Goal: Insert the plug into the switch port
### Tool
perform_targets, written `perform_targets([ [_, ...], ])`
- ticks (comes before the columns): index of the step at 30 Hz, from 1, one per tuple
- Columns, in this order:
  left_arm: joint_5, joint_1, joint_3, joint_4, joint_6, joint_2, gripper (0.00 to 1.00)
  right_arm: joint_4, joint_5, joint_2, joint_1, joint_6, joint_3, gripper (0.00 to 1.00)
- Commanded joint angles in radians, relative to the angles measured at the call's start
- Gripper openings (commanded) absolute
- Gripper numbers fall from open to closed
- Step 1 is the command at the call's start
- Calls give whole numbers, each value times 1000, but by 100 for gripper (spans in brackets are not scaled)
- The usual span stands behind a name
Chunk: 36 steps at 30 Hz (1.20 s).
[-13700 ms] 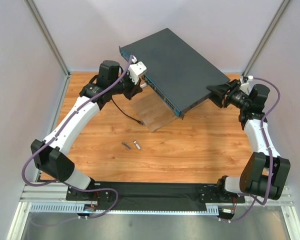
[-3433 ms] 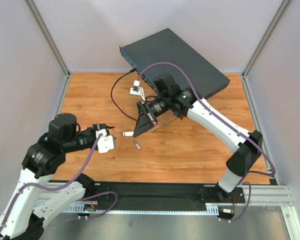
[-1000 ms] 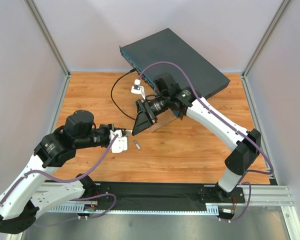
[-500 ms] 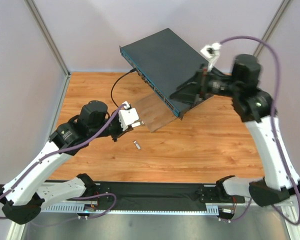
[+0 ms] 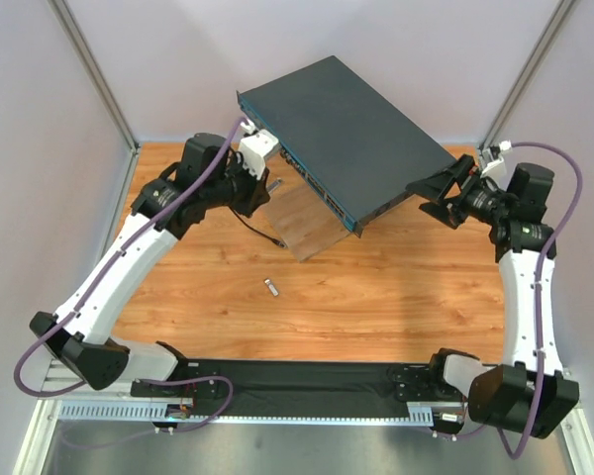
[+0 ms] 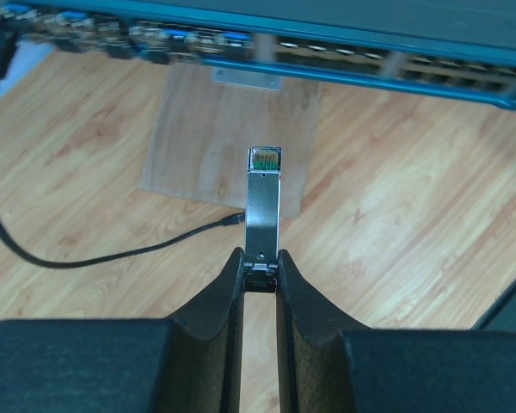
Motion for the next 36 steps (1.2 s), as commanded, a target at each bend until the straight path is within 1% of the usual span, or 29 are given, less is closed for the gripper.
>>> perform_targets([
  [1, 51, 62, 76, -8, -83, 15, 0, 144, -59, 16, -6, 105, -65, 100],
  [3, 9, 70, 79, 15, -86, 15, 6, 211, -53, 31, -6, 139, -109, 100],
  [5, -37, 73, 79, 27, -88, 12, 8, 282, -54, 53, -1, 173, -137, 100],
  [6, -10, 81, 76, 27, -78, 12, 7, 323, -47, 60, 9, 191, -141, 100],
  [8, 57, 99, 67, 29, -62, 11, 2, 354, -41, 82, 32, 194, -149, 100],
  [9, 60, 99, 64, 29, -52, 12, 0, 380, -30, 88, 41, 196, -149, 100],
  [13, 102, 104, 53, 29, 12, 15, 0, 417, -10, 122, 71, 202, -163, 100],
  [16, 105, 104, 55, 41, 8, 29, 0, 431, -2, 137, 72, 200, -172, 99],
  [19, 119, 104, 63, 38, 23, 57, 0, 457, 2, 146, 74, 208, -181, 93],
  [20, 129, 104, 60, 39, 37, 64, 0, 474, 5, 148, 74, 213, -187, 88],
  [22, 119, 102, 53, 50, 51, 81, 0, 491, 13, 154, 74, 219, -194, 80],
  [23, 104, 102, 56, 59, 60, 98, 0, 509, 22, 157, 74, 217, -201, 69],
  [25, 94, 102, 72, 52, 83, 116, 0, 514, 31, 156, 74, 208, -204, 61],
  [26, 96, 102, 84, 47, 83, 132, 0, 524, 42, 152, 74, 210, -210, 53],
  [27, 93, 102, 87, 49, 77, 138, 0, 532, 44, 151, 74, 213, -215, 48],
  [28, 108, 99, 101, 42, 89, 146, 0, 538, 47, 151, 74, 214, -217, 39],
  [31, 97, 95, 131, 29, 94, 181, 0, 535, 51, 151, 74, 204, -206, 24],
  [32, 88, 95, 141, 26, 92, 196, 0, 523, 51, 154, 74, 194, -201, 16],
  [34, 80, 95, 171, 16, 90, 210, 0, 518, 50, 157, 74, 193, -192, 8],
  [35, 79, 93, 181, 13, 89, 222, 0, 512, 51, 159, 74, 193, -189, 2],
  [36, 77, 90, 202, 3, 90, 230, 0, 509, 50, 159, 74, 193, -187, 0],
])
